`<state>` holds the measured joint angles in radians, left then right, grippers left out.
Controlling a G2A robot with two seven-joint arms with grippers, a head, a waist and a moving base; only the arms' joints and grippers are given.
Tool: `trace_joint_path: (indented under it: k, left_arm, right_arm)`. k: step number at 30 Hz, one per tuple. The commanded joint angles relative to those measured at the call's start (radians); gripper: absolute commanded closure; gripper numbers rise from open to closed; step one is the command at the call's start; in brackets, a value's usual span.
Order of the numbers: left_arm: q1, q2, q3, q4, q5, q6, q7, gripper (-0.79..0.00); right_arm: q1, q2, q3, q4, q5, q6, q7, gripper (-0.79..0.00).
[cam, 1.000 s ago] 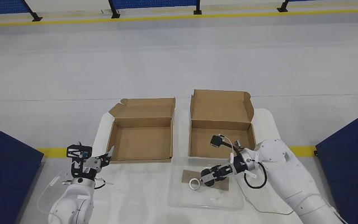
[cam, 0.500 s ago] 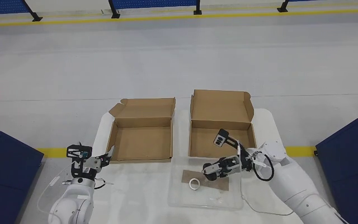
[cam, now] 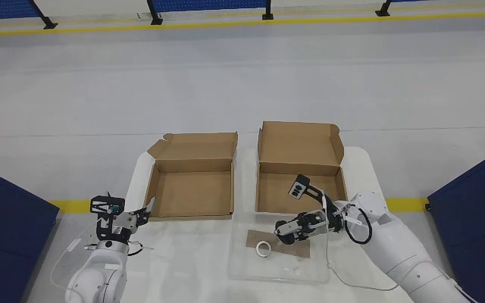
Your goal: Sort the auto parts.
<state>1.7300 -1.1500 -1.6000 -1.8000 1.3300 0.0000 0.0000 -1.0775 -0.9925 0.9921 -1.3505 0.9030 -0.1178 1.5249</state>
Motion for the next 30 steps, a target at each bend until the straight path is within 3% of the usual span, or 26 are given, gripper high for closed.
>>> trace_joint_path:
  k: [1, 12, 21, 30]
  left_arm:
    - [0.0, 0.0, 0.0, 0.0, 0.0, 0.0, 0.0, -0.785]
    - [0.0, 0.0, 0.0, 0.0, 0.0, 0.0, 0.0, -0.785]
    - [0.0, 0.0, 0.0, 0.0, 0.0, 0.0, 0.0, -0.785]
    - [0.0, 0.0, 0.0, 0.0, 0.0, 0.0, 0.0, -0.785]
  right_arm:
    - [-0.012, -0.002, 0.005, -0.024, 0.079, 0.019, 0.011, 0.0]
    - [0.011, 0.016, -0.046, -0.141, 0.279, 0.078, 0.011, 0.0]
    - [0.011, 0.016, -0.046, -0.141, 0.279, 0.078, 0.011, 0.0]
    - [0.043, -0.013, -0.043, -0.211, 0.42, 0.111, 0.011, 0.0]
